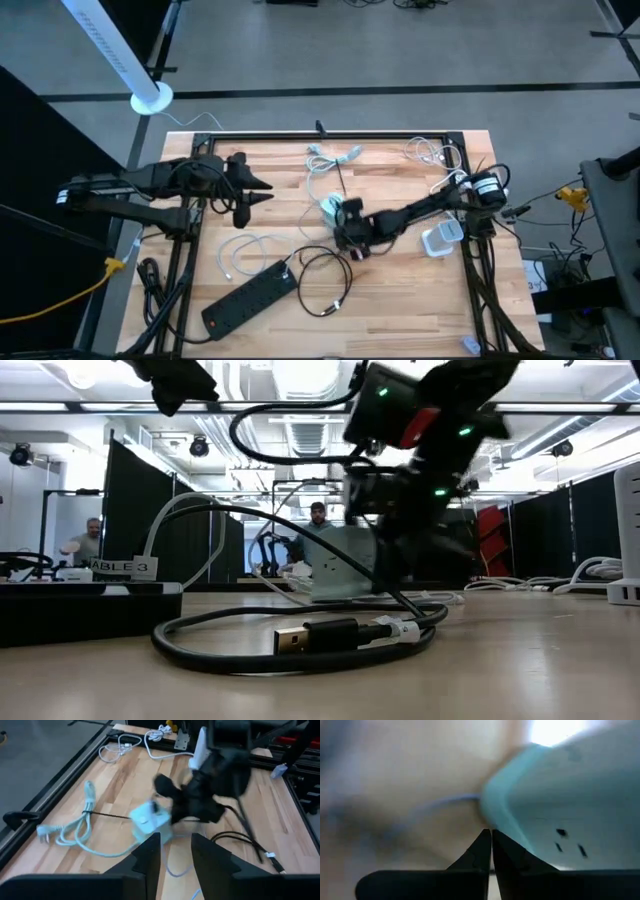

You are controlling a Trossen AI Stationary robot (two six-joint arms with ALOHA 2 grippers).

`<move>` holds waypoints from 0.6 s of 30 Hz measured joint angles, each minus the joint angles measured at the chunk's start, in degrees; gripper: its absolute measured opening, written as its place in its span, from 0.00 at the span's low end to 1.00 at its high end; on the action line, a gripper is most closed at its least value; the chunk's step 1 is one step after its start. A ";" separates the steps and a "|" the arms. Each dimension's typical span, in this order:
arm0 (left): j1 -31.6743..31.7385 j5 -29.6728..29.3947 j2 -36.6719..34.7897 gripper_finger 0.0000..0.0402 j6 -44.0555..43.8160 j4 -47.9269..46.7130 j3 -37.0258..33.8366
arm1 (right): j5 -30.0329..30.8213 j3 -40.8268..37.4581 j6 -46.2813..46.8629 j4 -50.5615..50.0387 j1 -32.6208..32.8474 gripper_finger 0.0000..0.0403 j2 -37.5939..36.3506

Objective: Insert USB
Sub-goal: Adjust the light green outlet extension, then insert the white charger cable into the purple charger adapter

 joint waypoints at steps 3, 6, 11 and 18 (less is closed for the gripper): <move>0.00 -0.04 0.51 0.22 -0.44 -0.28 0.00 | 1.52 0.01 -2.68 3.02 -5.25 0.00 -0.05; 0.00 -0.11 1.15 0.21 -0.46 -0.25 0.00 | 2.08 0.65 -2.66 2.43 -10.25 0.00 -0.21; 0.00 -0.14 1.46 0.18 -1.31 -0.66 0.00 | -4.71 1.03 -2.01 -4.82 -10.88 0.00 -4.23; 0.00 -0.15 1.39 0.17 -1.30 -5.28 0.00 | -30.03 -0.22 7.23 -9.34 -3.23 0.00 -12.30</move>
